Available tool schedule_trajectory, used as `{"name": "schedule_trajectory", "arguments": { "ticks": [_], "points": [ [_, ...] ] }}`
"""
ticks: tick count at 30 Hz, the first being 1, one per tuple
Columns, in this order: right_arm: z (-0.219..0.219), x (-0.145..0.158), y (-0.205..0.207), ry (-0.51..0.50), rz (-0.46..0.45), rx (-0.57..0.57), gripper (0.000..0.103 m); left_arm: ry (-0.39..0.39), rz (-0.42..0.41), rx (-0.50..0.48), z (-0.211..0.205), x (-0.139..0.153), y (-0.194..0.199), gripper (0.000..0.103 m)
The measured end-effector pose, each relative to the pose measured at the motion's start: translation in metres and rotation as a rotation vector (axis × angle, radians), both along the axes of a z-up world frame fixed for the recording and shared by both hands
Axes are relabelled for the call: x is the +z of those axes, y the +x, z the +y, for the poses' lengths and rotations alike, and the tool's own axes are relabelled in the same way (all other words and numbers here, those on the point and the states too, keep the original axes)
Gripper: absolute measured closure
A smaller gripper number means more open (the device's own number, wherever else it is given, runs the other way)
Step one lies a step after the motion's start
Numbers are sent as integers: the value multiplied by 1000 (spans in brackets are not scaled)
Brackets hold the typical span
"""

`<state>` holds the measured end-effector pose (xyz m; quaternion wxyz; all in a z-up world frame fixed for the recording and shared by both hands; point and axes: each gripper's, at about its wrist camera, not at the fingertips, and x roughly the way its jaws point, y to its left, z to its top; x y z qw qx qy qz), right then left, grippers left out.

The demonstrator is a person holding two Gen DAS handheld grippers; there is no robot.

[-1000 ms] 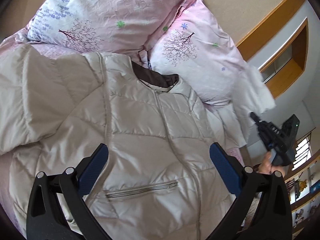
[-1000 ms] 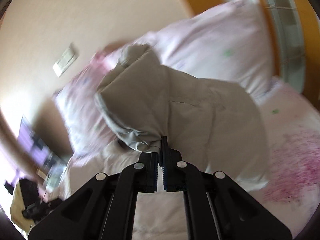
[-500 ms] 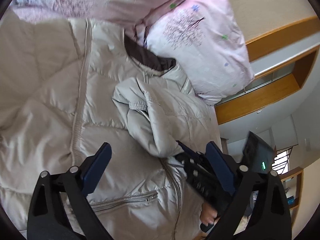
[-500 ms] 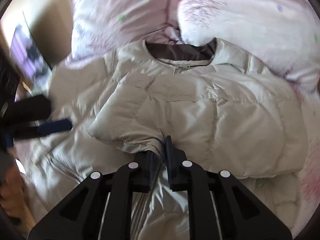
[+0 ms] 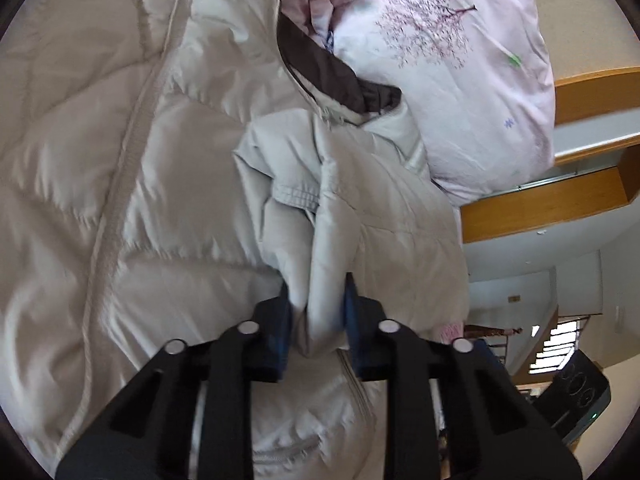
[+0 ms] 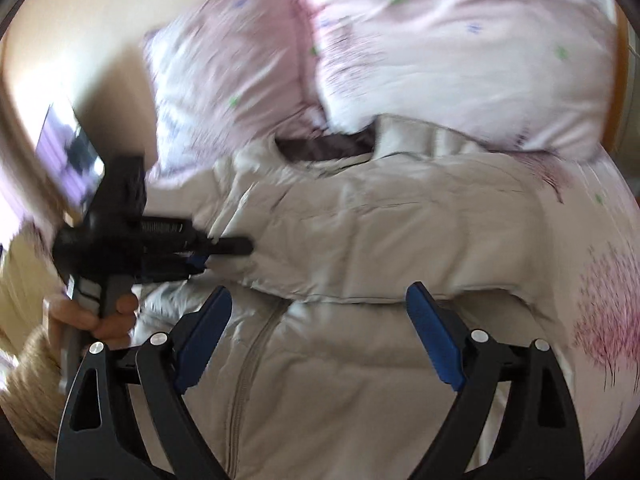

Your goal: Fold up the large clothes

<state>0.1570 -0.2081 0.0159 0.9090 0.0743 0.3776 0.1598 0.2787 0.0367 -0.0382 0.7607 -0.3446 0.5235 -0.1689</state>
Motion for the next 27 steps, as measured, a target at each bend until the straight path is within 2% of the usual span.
{"name": "schedule_trajectory", "arguments": {
  "ticks": [5, 7, 10, 11, 15, 17, 20, 23, 27],
  "points": [
    [-16, 5, 2, 5, -19, -62, 13, 101, -96, 80, 29, 21, -2, 87],
    [-14, 5, 5, 9, -21, -63, 21, 152, -98, 112, 41, 20, -2, 87],
    [3, 2, 16, 2, -3, -42, 35, 203, -52, 130, 49, 7, 0, 85],
    [7, 2, 18, 4, 9, -34, 40, 212, -42, 128, 49, 3, -1, 78],
    [45, -8, 45, 41, 111, 48, 56, 213, -64, 133, 56, 12, -12, 64],
    [65, -11, 56, 48, 148, 78, 67, 202, -114, 131, 67, 28, -28, 45],
    [97, -16, 73, 58, 206, 130, 81, 219, -192, 162, 89, 48, -60, 30],
    [128, -19, 86, 30, 227, 164, 85, 242, -252, 240, 125, 60, -104, 25],
    [167, -34, 100, -26, 277, 196, 85, 287, -248, 381, 184, 55, -161, 25]
  ]
}}
